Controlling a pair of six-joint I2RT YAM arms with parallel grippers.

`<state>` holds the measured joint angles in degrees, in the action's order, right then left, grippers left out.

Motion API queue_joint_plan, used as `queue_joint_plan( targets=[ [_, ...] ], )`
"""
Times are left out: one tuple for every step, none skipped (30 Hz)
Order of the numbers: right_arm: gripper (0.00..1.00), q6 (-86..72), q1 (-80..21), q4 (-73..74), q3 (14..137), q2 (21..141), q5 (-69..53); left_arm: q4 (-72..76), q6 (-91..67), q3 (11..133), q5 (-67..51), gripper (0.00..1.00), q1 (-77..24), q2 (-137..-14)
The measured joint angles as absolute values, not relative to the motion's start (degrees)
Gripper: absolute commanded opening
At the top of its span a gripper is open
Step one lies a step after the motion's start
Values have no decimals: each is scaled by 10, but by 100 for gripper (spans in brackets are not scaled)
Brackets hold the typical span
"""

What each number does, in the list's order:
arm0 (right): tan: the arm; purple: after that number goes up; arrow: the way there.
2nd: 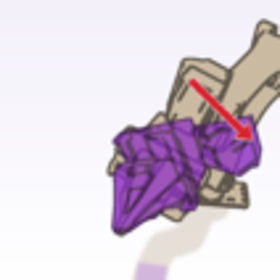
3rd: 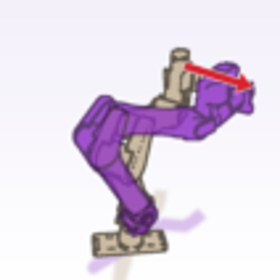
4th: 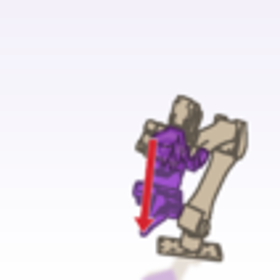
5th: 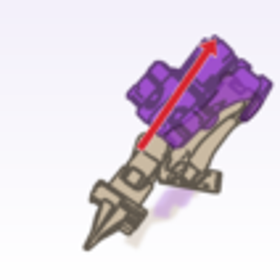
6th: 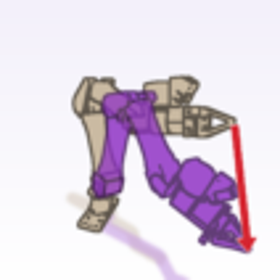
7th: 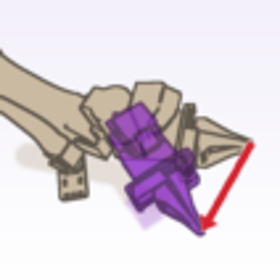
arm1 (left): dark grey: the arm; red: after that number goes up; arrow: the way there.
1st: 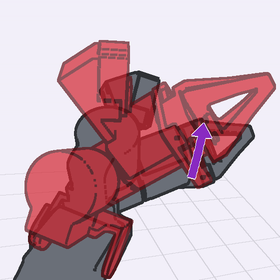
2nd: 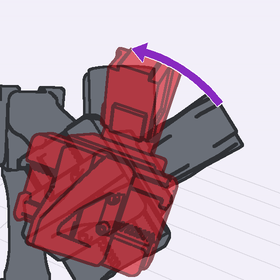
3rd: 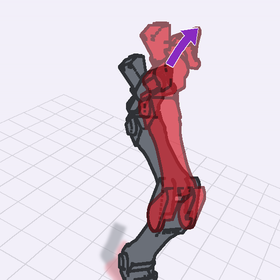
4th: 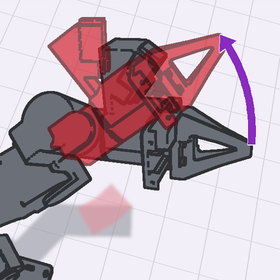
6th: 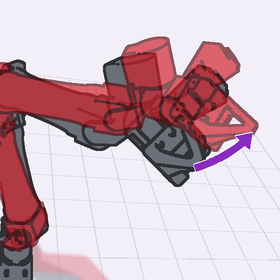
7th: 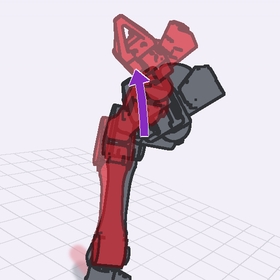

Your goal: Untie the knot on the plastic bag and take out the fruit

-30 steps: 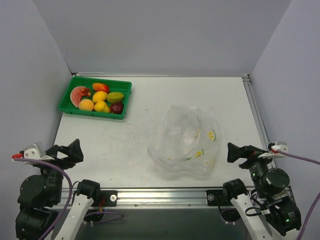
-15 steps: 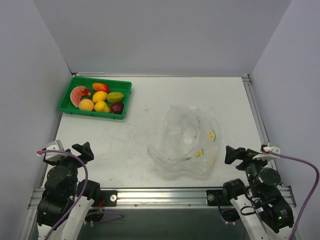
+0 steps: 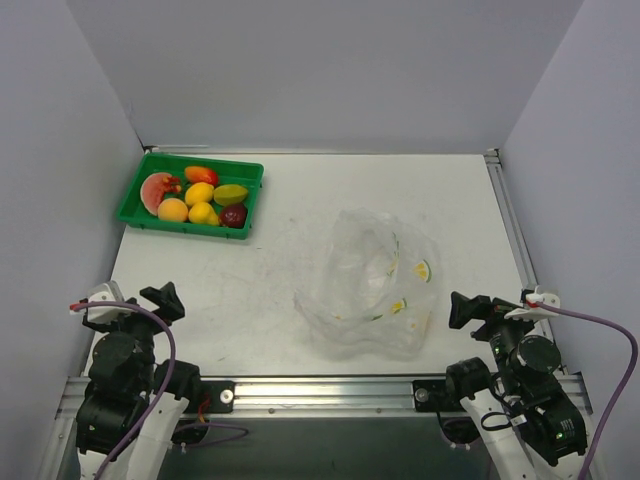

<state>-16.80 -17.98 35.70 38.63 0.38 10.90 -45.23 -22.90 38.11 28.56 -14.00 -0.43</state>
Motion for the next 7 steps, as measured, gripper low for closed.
queue_joint_plan(
  targets=[
    [100, -168, -180, 357, 386, 4, 107, -452, -229, 381, 287, 97, -139, -4],
    [100, -168, -180, 357, 386, 4, 106, -452, -229, 381, 287, 97, -138, -4],
    [100, -168, -180, 357, 386, 4, 105, -452, -229, 381, 288, 97, -136, -4],
    [100, -168, -180, 357, 386, 4, 104, -452, -229, 381, 288, 97, -136, -4],
    [100, -168, -180, 357, 386, 4, 103, -452, -230, 381, 288, 97, -134, -4],
    [100, -168, -180, 357, 386, 4, 102, -452, -231, 381, 288, 97, -132, -4],
    [100, -168, -180, 357, 386, 4, 102, -452, -231, 381, 288, 97, -131, -4]
  ],
)
